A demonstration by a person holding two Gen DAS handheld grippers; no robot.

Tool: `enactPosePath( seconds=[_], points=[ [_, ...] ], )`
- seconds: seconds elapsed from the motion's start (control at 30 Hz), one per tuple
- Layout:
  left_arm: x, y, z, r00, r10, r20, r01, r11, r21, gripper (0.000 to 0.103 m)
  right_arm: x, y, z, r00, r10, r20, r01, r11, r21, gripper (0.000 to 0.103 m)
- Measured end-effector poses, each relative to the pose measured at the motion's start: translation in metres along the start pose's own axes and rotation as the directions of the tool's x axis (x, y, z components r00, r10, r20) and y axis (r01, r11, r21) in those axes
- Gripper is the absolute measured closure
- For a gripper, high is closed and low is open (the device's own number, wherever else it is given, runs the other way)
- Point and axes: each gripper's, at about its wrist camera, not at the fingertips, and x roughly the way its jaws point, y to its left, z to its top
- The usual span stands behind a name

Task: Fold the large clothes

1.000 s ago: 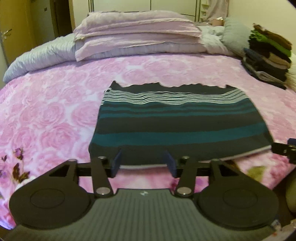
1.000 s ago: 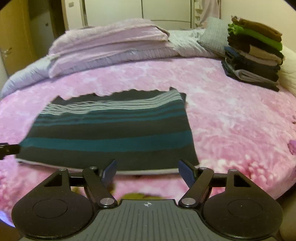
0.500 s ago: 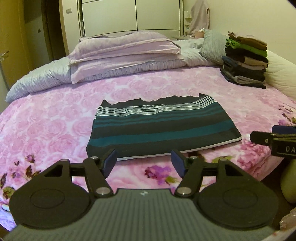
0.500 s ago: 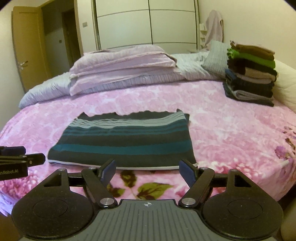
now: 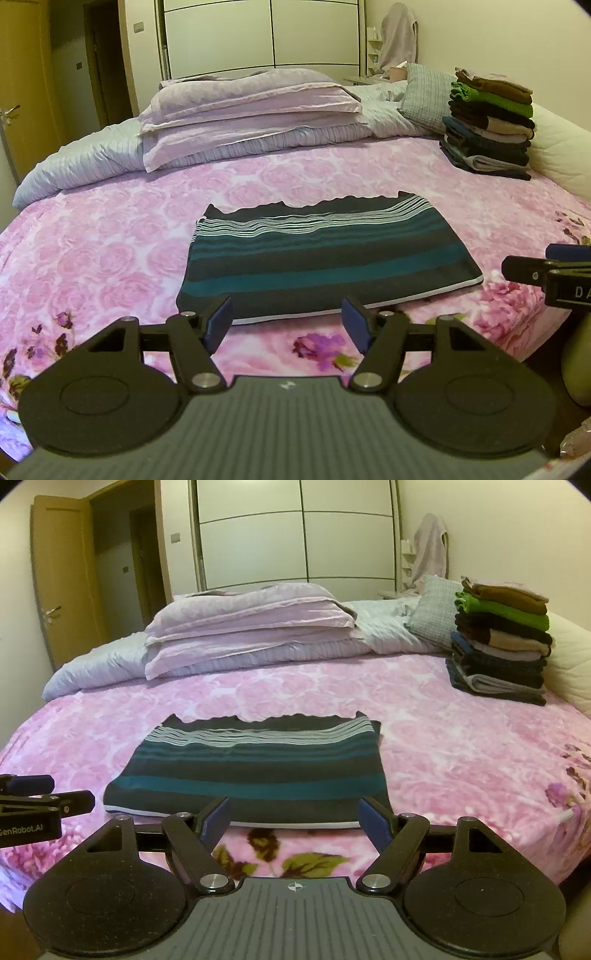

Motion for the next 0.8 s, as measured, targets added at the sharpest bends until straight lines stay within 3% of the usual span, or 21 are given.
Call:
enactPosePath(
  seconds=[0.63, 0.8],
  points=[
    [0.057, 0.003, 0.001, 0.996, -0.010, -0.090, 0.009, 1.000, -0.009, 0.042, 0.048, -0.014, 0.000, 0.995, -0.029, -0.096, 0.029, 1.000, 0.001, 0.030],
    [0.084, 0.021, -0.011, 0.990, -0.038, -0.136, 0.028, 0.997, -0.074, 0.042, 0.072, -0.028, -0.010, 0.992, -0.019, -0.128, 0.025, 0.999, 0.047, 0.030]
  ],
)
